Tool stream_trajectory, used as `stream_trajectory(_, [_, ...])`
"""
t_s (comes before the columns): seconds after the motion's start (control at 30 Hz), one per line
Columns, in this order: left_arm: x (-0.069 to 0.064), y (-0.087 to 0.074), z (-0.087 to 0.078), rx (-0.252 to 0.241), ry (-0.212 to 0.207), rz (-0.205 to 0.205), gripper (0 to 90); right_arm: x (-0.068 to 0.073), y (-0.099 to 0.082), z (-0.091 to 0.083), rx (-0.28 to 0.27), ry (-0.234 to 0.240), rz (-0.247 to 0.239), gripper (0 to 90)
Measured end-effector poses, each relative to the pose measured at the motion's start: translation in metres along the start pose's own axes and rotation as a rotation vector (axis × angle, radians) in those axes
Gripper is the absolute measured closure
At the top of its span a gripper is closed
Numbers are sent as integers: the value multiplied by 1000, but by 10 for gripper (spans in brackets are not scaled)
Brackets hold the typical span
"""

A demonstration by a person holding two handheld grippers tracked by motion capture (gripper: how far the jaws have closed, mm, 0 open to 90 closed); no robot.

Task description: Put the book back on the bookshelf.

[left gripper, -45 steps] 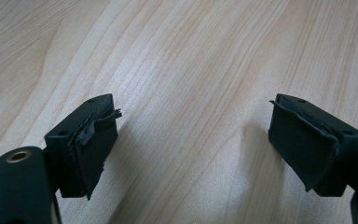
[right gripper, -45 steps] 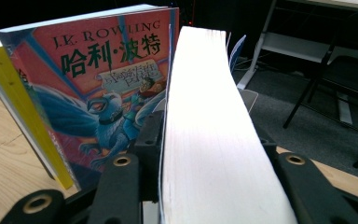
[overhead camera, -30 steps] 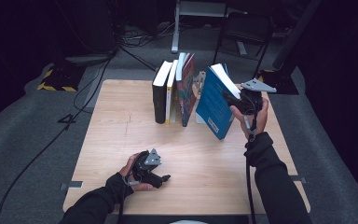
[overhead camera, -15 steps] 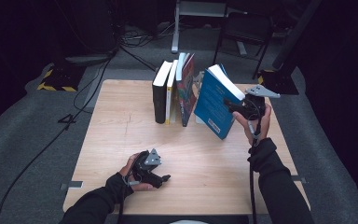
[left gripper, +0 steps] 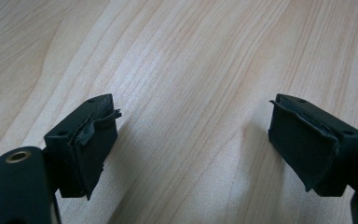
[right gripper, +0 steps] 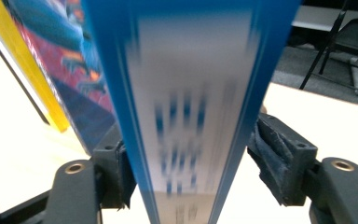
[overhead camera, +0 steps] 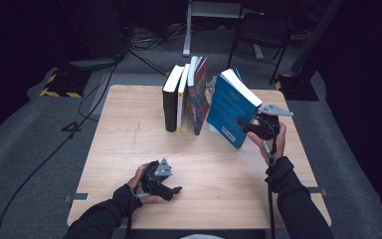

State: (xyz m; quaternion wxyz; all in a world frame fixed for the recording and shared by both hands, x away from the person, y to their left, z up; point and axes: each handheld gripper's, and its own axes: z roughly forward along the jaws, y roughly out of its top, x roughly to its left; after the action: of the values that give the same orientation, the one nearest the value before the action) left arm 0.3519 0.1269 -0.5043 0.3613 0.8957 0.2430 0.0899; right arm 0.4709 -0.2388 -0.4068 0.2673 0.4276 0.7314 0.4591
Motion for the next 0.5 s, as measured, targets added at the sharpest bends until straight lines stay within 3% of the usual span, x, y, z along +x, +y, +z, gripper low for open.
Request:
stream_trajectory(0.23, [0,0,0,0,0,0,158,-3,-32,10,41,41,23,448])
stream_trajectory(0.33, [0,0,0,-1,-1,-1,157,-3,-49,23,76,68,66,520])
stream_trajectory(0.5, [0,0,0,-2,-2,0,157,8,-57,35,76,25,79,564])
